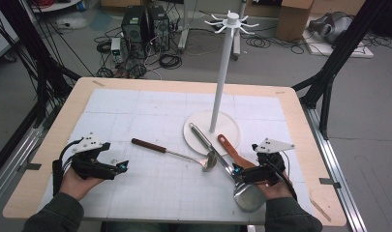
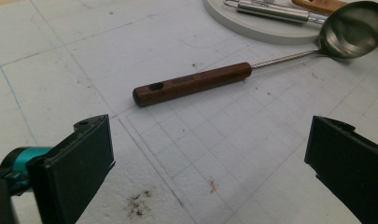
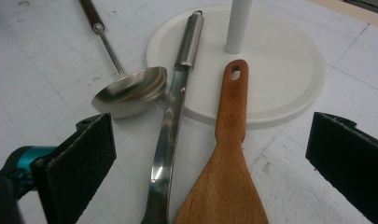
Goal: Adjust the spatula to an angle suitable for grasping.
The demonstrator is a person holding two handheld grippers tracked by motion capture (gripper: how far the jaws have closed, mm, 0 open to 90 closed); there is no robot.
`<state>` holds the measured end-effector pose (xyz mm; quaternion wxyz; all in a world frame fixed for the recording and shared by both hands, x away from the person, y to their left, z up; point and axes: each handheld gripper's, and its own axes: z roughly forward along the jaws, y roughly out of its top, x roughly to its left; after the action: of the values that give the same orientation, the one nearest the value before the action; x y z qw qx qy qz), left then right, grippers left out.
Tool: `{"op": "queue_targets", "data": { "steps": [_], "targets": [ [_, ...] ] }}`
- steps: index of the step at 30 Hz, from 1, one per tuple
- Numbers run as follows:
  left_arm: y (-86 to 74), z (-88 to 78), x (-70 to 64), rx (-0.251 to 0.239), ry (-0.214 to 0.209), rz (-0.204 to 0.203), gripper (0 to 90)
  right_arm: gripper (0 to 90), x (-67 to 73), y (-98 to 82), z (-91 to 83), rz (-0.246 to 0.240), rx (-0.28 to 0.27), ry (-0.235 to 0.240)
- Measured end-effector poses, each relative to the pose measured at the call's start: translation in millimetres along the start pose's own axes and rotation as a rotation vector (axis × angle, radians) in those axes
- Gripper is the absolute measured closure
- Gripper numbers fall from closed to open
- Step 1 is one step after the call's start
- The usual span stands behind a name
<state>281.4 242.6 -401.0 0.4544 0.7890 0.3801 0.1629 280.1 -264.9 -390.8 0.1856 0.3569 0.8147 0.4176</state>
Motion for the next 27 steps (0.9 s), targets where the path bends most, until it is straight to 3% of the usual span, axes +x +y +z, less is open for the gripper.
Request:
{"op": "queue_targets", "data": {
  "steps": [21, 27],
  "targets": [
    [0.2, 0.4, 0.0, 0.003, -0.007, 0.002, 1.7, 0.3, 0.3, -0.4, -0.6, 0.008, 0.026, -0.002],
    [0.2, 0.5, -0.1, 0.003, -0.009, 0.001, 1.7, 0.4, -0.4, 1.5, -3.3, 0.036, 0.027, 0.007]
  ]
}}
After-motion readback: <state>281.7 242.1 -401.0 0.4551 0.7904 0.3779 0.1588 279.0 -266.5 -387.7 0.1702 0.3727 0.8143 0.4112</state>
